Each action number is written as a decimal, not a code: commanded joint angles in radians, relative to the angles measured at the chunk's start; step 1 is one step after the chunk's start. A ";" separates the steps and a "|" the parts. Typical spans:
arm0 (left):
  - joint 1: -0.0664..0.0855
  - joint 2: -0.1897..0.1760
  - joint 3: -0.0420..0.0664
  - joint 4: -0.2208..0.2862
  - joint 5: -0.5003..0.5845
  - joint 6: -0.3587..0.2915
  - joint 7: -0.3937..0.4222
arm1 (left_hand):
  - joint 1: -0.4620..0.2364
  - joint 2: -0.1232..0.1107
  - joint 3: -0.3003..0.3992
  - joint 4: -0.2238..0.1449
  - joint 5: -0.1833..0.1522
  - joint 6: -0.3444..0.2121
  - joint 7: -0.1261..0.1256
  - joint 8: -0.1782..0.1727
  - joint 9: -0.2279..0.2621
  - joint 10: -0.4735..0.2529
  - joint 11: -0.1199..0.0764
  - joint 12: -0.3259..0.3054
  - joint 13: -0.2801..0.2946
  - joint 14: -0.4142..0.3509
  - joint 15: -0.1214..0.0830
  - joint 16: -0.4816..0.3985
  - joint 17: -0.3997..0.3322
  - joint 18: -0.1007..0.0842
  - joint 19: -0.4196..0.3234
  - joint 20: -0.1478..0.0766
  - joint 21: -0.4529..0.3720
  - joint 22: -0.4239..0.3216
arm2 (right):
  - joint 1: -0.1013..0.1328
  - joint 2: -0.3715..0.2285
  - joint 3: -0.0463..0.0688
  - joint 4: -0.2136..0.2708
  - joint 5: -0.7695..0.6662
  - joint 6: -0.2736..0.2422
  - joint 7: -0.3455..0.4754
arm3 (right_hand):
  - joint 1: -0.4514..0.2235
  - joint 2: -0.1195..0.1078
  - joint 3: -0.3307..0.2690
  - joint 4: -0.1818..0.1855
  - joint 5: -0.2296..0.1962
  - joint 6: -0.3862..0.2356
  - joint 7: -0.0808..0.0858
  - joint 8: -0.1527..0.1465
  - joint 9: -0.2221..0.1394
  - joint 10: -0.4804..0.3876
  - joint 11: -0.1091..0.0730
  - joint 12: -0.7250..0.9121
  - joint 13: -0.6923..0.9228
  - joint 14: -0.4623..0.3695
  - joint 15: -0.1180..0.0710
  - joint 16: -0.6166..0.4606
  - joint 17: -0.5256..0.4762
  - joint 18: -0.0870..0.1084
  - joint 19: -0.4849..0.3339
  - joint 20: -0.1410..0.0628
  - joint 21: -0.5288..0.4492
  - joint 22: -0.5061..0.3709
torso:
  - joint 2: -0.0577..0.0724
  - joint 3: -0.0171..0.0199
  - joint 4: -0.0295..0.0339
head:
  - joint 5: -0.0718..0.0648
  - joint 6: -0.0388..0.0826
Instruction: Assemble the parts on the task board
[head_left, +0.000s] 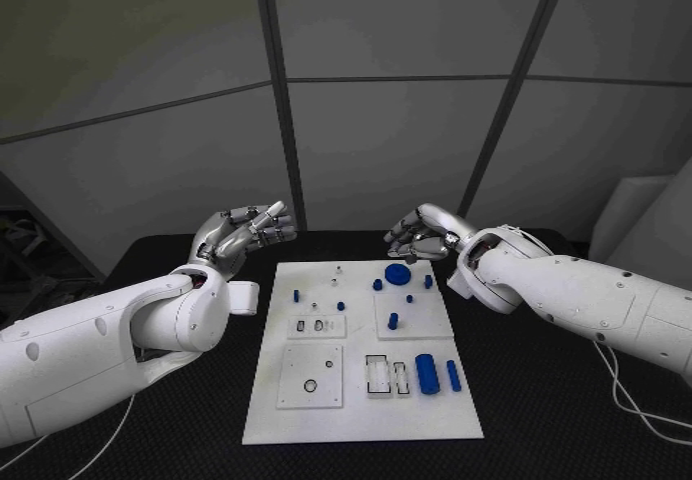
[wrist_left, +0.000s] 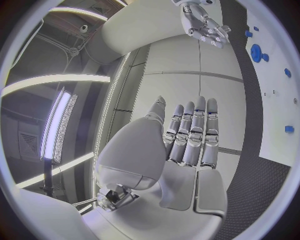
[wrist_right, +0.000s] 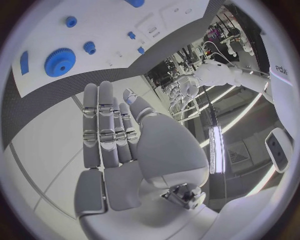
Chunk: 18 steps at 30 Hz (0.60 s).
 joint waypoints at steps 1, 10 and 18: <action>0.001 -0.005 0.001 0.021 -0.038 0.070 0.003 | 0.005 0.002 -0.003 -0.005 0.006 0.010 0.001 -0.003 -0.001 0.009 -0.001 -0.005 -0.001 0.006 0.002 -0.004 0.001 -0.010 0.009 0.002 0.004 0.001 | 0.012 0.007 0.001 0.006 -0.206 0.072 -0.096 | -0.019 0.002 0.010 -0.007 0.005 0.013 -0.006 -0.009 0.002 0.020 -0.008 -0.013 0.002 0.046 -0.010 0.046 0.035 -0.003 0.042 -0.011 0.078 0.076 | 0.033 -0.0043 0.0104 | -0.002 0.005; 0.001 -0.018 0.001 0.061 -0.060 0.103 -0.005 | 0.001 0.003 -0.007 -0.006 0.006 0.012 0.001 -0.008 -0.003 0.012 -0.001 -0.011 -0.002 0.010 0.001 -0.009 0.001 -0.010 0.015 0.000 0.007 0.001 | 0.031 0.031 0.001 0.014 -0.366 0.163 -0.184 | -0.072 -0.023 0.055 -0.039 -0.016 0.024 -0.007 -0.037 0.002 0.012 -0.007 -0.049 0.002 0.051 -0.010 0.312 0.228 -0.076 0.214 -0.016 0.473 0.597 | 0.069 -0.0121 0.0260 | -0.016 0.013; 0.001 -0.026 0.001 0.070 -0.064 0.106 -0.006 | -0.003 0.002 -0.013 -0.006 0.006 0.011 0.002 -0.013 -0.004 0.013 0.001 -0.018 -0.002 0.009 0.002 -0.016 0.000 -0.011 0.018 0.000 0.008 -0.001 | 0.034 0.039 0.001 0.017 -0.418 0.233 -0.223 | -0.089 -0.034 0.068 -0.053 -0.020 0.009 0.001 -0.037 0.001 -0.048 0.008 -0.045 0.005 0.034 0.003 0.594 0.500 -0.103 0.273 0.000 0.611 0.794 | 0.080 -0.0176 0.0359 | -0.028 0.013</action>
